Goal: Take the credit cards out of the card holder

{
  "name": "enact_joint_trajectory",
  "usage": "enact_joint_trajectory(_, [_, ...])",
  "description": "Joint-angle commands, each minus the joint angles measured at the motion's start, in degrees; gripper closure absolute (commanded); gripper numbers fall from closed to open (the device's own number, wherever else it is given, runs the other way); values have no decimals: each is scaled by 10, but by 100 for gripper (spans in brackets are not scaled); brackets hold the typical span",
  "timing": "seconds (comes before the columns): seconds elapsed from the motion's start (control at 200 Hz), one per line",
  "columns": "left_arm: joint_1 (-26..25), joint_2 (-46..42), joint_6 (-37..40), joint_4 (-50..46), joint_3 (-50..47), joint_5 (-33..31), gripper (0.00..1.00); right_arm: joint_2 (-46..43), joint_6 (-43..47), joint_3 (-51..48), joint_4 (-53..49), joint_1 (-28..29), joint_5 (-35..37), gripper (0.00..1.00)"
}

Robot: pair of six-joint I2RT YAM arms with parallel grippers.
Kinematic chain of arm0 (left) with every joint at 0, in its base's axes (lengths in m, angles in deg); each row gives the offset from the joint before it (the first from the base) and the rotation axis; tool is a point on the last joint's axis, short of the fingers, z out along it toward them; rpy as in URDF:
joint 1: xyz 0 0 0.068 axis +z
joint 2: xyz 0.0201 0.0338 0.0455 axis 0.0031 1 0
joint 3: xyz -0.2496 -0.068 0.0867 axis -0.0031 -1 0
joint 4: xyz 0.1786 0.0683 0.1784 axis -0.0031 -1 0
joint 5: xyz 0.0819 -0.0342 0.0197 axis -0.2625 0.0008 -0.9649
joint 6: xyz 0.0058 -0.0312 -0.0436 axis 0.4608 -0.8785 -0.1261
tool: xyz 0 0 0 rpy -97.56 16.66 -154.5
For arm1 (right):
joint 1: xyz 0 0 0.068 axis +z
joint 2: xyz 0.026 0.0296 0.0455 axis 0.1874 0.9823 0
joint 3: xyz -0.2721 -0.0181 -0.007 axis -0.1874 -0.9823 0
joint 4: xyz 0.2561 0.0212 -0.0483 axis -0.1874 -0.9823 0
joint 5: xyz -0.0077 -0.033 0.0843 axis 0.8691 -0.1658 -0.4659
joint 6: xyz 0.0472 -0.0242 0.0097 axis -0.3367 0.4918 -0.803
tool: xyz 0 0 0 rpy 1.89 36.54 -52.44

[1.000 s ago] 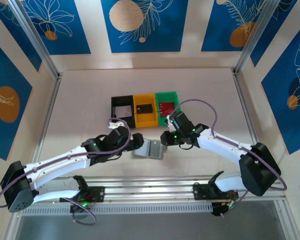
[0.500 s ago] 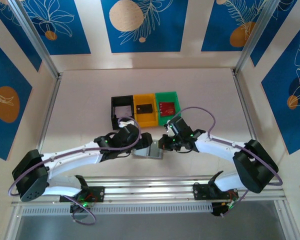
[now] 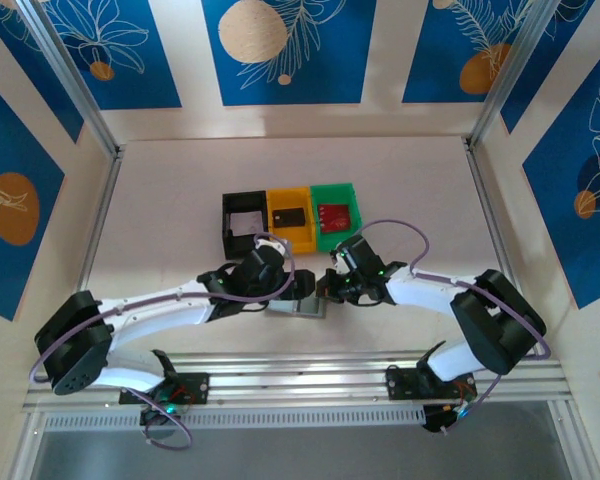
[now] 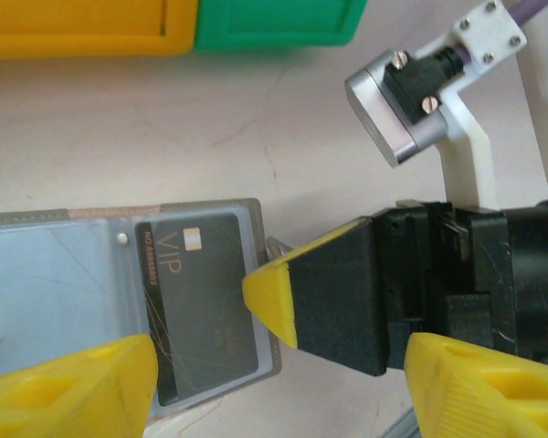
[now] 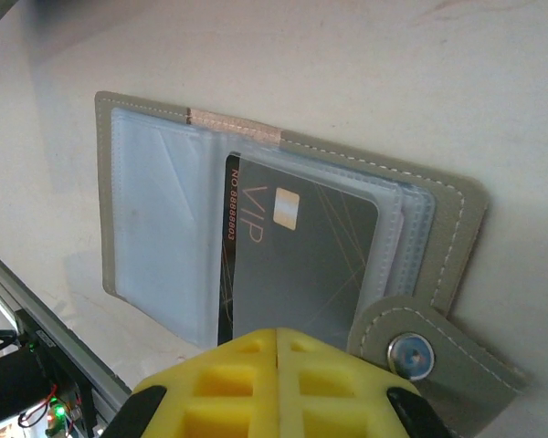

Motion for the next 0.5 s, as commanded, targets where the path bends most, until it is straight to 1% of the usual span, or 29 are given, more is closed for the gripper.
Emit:
enact_joint_trajectory(0.0, [18, 17, 25, 31, -10, 76, 30, 9, -8, -7, 11, -4, -12, 100])
enact_joint_trajectory(0.13, [45, 39, 33, 50, -9, 144, 35, 19, -7, -12, 19, -5, -12, 100])
enact_joint_trajectory(0.295, [71, 50, 52, 57, -10, 187, 38, 21, -6, -20, 21, -6, -8, 100])
enact_joint_trajectory(0.385, [76, 57, 56, 63, -11, 202, 38, 21, -5, -24, 22, -7, -5, 100])
enact_joint_trajectory(0.495, [78, 74, 63, 67, -9, 219, 42, 22, -4, -29, 27, -9, -6, 100])
